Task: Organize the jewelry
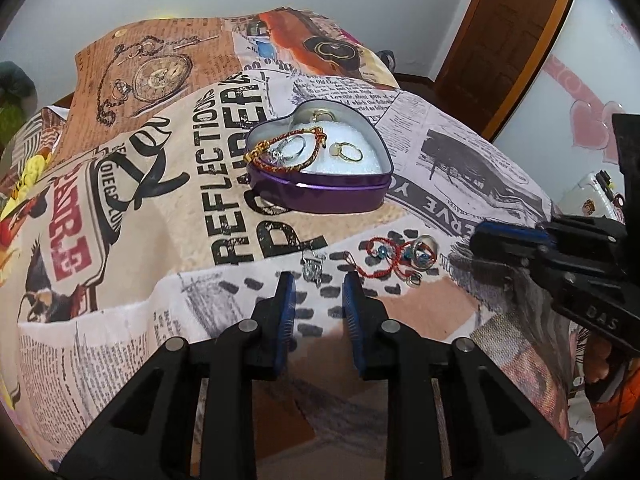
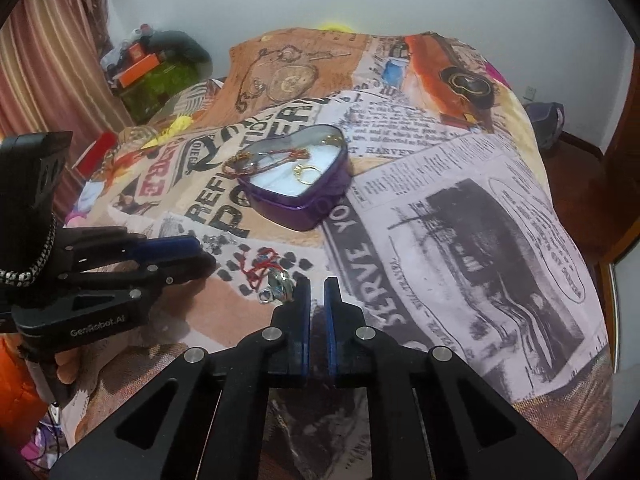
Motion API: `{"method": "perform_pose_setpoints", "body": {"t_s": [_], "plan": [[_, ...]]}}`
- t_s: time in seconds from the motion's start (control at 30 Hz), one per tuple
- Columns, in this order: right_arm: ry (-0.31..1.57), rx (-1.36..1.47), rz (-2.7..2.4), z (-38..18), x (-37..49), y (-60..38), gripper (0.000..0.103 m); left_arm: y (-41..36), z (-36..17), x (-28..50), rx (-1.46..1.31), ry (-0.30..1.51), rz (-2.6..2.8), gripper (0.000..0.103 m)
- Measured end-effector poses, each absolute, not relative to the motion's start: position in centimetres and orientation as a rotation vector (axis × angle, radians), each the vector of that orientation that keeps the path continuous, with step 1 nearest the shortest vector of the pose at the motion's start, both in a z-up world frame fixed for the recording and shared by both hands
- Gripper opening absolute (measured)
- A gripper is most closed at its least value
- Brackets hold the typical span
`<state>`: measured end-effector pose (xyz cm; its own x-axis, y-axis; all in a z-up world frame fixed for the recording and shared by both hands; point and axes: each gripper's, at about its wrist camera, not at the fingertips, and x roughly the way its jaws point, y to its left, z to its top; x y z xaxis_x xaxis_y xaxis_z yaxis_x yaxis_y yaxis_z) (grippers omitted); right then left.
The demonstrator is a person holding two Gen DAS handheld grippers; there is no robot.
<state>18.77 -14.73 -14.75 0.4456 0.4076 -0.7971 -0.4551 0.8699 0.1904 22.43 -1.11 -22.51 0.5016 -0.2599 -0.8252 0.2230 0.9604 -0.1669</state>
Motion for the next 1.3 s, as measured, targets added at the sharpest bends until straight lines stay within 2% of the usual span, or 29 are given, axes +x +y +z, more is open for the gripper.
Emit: {"method": "perform_pose_setpoints", "body": {"t_s": [0.1, 0.17, 0.23, 0.3, 0.77, 0.87, 0.93, 1.3], "plan": [[0.990, -0.036, 0.542, -14.8, 18.7, -15.0, 0.008, -1.3, -22.7, 23.0, -0.037, 1.002, -0.289, 0.023], [0.994, -0.036, 0.547, -14.8, 18.6, -14.9, 0.016, -1.3, -22.8, 23.3, -0.036, 1.002, -0.283, 0.018], [0.988, -0.040, 0.551, -14.7, 18.5, -14.7, 0.036, -1.3, -23.0, 23.6, -0.034, 1.001, -0.278, 0.009], [0.974, -0.039, 0.546, -14.7, 18.4, -14.7, 0.042, -1.2, -22.9, 23.5, -0.040, 0.995, -0.281, 0.009], [0.997, -0.144, 0.564, -16.5, 19.2, -11.8, 0.042, 0.1, -22.8, 21.9, -0.076, 0.976, -0.269, 0.009], [0.993, -0.165, 0.546, -16.9, 19.4, -11.5, 0.033, 0.2, -22.8, 21.7, -0.079, 0.975, -0.268, 0.009], [0.990, -0.164, 0.542, -16.8, 19.6, -11.6, 0.020, 0.2, -22.7, 21.6, -0.086, 0.976, -0.275, 0.009], [0.950, -0.156, 0.532, -15.2, 18.9, -12.1, 0.020, -0.2, -20.9, 20.4, -0.072, 0.939, -0.271, 0.009]]}}
